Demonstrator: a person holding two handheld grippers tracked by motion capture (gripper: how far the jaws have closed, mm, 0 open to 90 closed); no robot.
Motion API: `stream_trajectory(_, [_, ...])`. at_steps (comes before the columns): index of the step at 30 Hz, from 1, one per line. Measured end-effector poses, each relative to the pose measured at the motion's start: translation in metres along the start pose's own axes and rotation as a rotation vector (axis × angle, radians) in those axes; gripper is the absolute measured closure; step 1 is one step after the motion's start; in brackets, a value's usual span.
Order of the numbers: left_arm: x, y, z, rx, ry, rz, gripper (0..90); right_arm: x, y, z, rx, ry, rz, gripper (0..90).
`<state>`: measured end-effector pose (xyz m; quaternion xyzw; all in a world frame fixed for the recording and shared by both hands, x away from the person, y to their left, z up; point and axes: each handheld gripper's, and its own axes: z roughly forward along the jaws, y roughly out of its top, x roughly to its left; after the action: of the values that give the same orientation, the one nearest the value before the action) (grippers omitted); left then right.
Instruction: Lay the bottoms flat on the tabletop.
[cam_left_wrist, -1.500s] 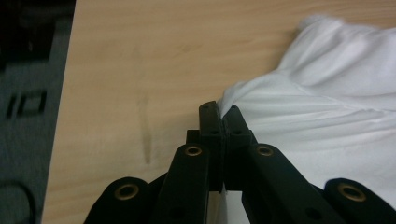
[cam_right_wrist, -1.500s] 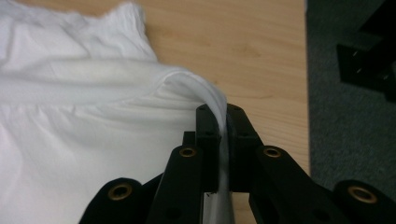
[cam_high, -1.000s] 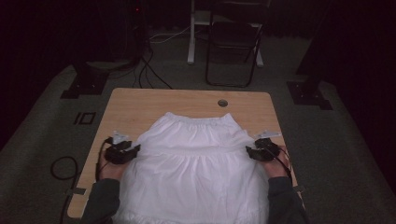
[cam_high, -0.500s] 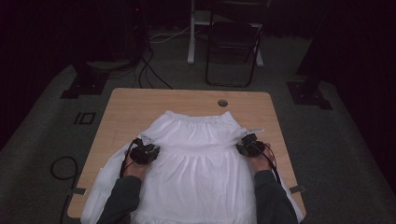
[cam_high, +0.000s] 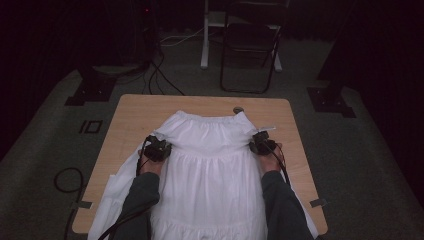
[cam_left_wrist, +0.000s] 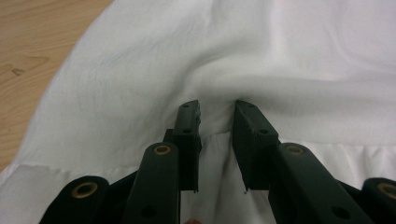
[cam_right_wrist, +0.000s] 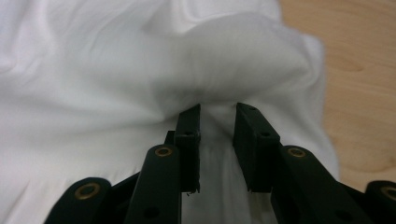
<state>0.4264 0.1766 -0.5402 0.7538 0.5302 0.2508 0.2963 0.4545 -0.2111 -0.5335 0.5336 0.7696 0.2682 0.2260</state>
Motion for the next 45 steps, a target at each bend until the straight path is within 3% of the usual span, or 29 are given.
stream_trajectory(4, [-0.003,0.006,0.002,0.026,0.038,-0.017,67.5,0.002,0.008,0.005,0.012,-0.020,0.046,70.4])
stream_trajectory(6, [-0.004,0.007,0.000,0.049,0.039,-0.019,62.5,0.003,0.008,0.004,0.026,-0.019,0.035,65.9])
stream_trajectory(9, [-0.004,0.004,-0.007,0.032,0.014,-0.011,57.5,0.003,0.007,-0.001,0.046,-0.001,0.013,58.5])
stream_trajectory(10, [-0.003,-0.001,-0.019,0.001,-0.019,0.001,55.2,0.002,0.002,-0.016,0.038,0.006,0.000,54.2])
stream_trajectory(12, [-0.001,-0.010,-0.033,-0.019,-0.036,0.007,54.1,-0.001,-0.004,-0.029,0.015,0.022,0.002,52.4])
stream_trajectory(14, [0.000,-0.020,-0.047,-0.030,-0.035,0.035,51.6,-0.002,-0.015,-0.047,-0.008,0.023,-0.021,49.3])
stream_trajectory(15, [0.000,-0.020,-0.047,-0.030,-0.035,0.035,50.9,-0.002,-0.015,-0.047,-0.008,0.023,-0.021,49.3])
stream_trajectory(16, [0.004,-0.035,-0.060,-0.045,-0.048,0.038,50.0,-0.005,-0.032,-0.067,-0.035,0.012,-0.018,47.6])
stream_trajectory(20, [0.010,-0.059,-0.069,-0.048,-0.068,0.028,47.3,-0.013,-0.063,-0.084,-0.044,0.002,-0.011,43.5])
stream_trajectory(22, [0.014,-0.067,-0.063,-0.022,-0.087,0.007,46.4,-0.017,-0.073,-0.081,-0.031,0.009,0.016,42.4])
stream_trajectory(24, [0.018,-0.070,-0.059,-0.048,-0.107,-0.030,44.1,-0.022,-0.080,-0.072,-0.008,0.027,0.050,42.2])
stream_trajectory(26, [0.019,-0.068,-0.058,-0.050,-0.107,-0.040,45.1,-0.024,-0.081,-0.064,-0.007,0.044,0.086,43.7])
stream_trajectory(28, [0.018,-0.067,-0.057,-0.050,-0.089,-0.030,51.1,-0.020,-0.078,-0.060,-0.009,0.006,0.052,47.5])
stream_trajectory(31, [0.019,-0.062,-0.051,-0.050,-0.054,-0.024,54.8,-0.017,-0.070,-0.053,-0.024,0.003,0.050,52.2])
stream_trajectory(37, [0.028,-0.048,-0.037,-0.053,-0.014,-0.066,60.9,-0.015,-0.052,-0.031,-0.079,0.003,0.052,58.2])
stream_trajectory(45, [0.046,-0.032,-0.019,-0.053,0.025,-0.111,63.1,-0.020,-0.024,-0.007,-0.093,-0.024,0.048,59.7])
